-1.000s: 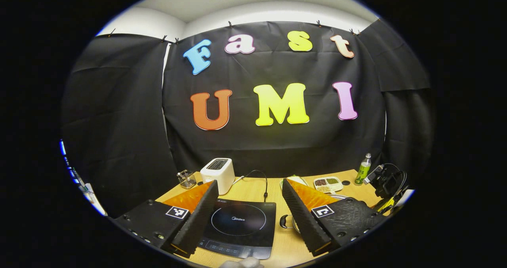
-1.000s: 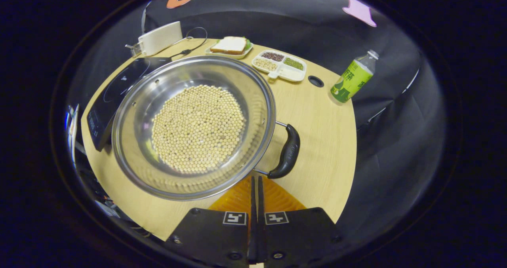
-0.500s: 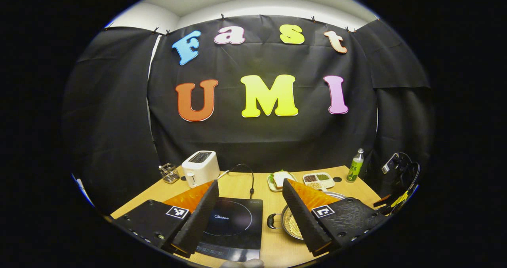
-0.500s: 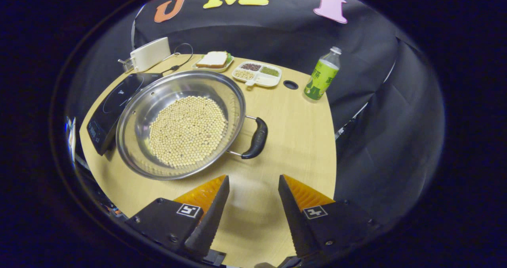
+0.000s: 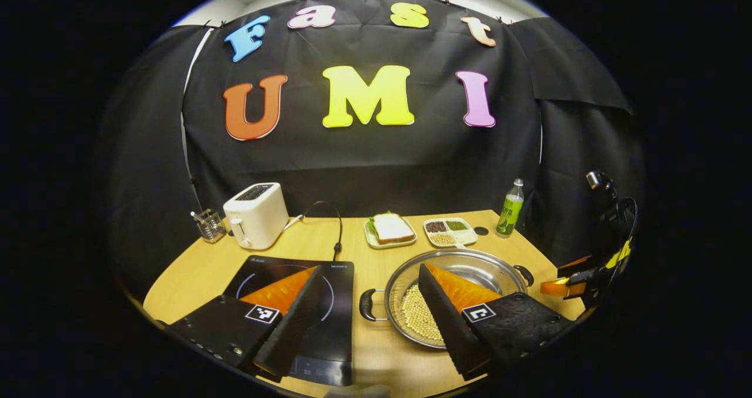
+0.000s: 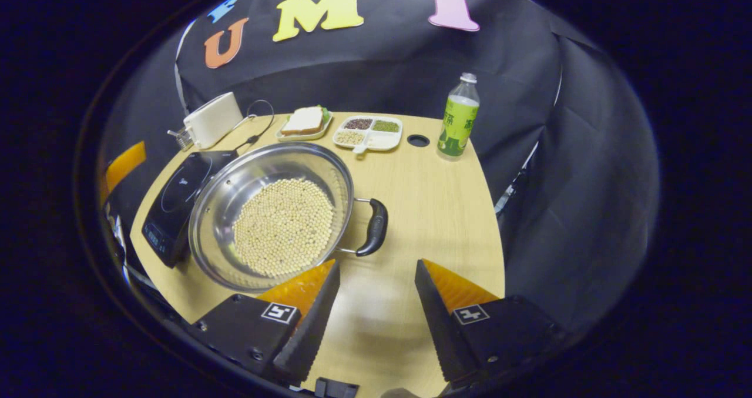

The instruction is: First push the handle of the pot to place it horizontally, then grasp the pot with both hands and set it on the induction cooktop.

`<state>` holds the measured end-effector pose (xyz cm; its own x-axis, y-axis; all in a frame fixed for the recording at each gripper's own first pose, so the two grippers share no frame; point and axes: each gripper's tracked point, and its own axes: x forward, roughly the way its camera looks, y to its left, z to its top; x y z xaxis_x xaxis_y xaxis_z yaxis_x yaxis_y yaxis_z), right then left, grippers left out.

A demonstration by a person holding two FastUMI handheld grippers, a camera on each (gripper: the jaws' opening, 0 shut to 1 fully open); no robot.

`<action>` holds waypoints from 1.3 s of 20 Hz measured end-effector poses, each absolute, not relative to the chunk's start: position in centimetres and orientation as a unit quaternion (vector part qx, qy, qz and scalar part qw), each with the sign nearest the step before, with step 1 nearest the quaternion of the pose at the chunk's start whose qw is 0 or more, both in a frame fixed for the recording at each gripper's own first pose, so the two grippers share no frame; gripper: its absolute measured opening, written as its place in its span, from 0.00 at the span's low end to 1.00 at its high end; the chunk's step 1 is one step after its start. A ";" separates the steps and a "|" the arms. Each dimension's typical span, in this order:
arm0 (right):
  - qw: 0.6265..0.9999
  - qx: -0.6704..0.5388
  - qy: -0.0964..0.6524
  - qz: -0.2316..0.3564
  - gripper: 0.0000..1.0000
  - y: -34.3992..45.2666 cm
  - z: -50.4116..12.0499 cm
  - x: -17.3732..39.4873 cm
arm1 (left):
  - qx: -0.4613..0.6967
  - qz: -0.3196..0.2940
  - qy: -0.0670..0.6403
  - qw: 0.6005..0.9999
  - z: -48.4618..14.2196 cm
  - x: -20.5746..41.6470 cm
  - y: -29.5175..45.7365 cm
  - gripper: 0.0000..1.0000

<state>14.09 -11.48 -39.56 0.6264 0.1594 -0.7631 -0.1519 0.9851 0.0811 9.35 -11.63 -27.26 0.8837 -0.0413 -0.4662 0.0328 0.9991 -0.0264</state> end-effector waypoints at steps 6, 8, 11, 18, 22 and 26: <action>0.905 -0.003 0.419 0.078 0.81 -11.0 -40.3 17.4 | -0.029 -0.020 0.301 0.953 -33.7 11.4 -13.1 0.97; 0.904 0.007 0.420 0.079 0.81 -11.3 -40.0 18.3 | -0.022 -0.016 0.320 0.947 -35.6 12.1 -13.1 0.97; 0.909 0.041 0.408 0.076 0.81 -11.4 -39.2 19.6 | -0.026 -0.007 0.336 0.941 -37.5 12.9 -12.9 0.98; 0.893 0.025 0.438 0.102 0.85 -8.5 -41.4 21.2 | -0.025 -0.006 0.369 0.929 -40.4 13.1 -13.5 0.97; 0.876 0.022 0.470 0.102 0.84 -8.5 -43.7 21.4 | -0.029 -0.001 0.392 0.919 -42.0 13.2 -13.5 0.98; 0.873 0.030 0.478 0.093 0.70 -8.5 -44.2 21.1 | -0.017 0.007 0.410 0.912 -43.1 13.0 -12.6 0.91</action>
<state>21.13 -8.48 -44.20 0.5256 0.1913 -0.8289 -0.1331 0.9809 0.1420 13.00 -12.65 -43.13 0.6632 -0.0023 -0.7485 -0.0261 0.9993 -0.0261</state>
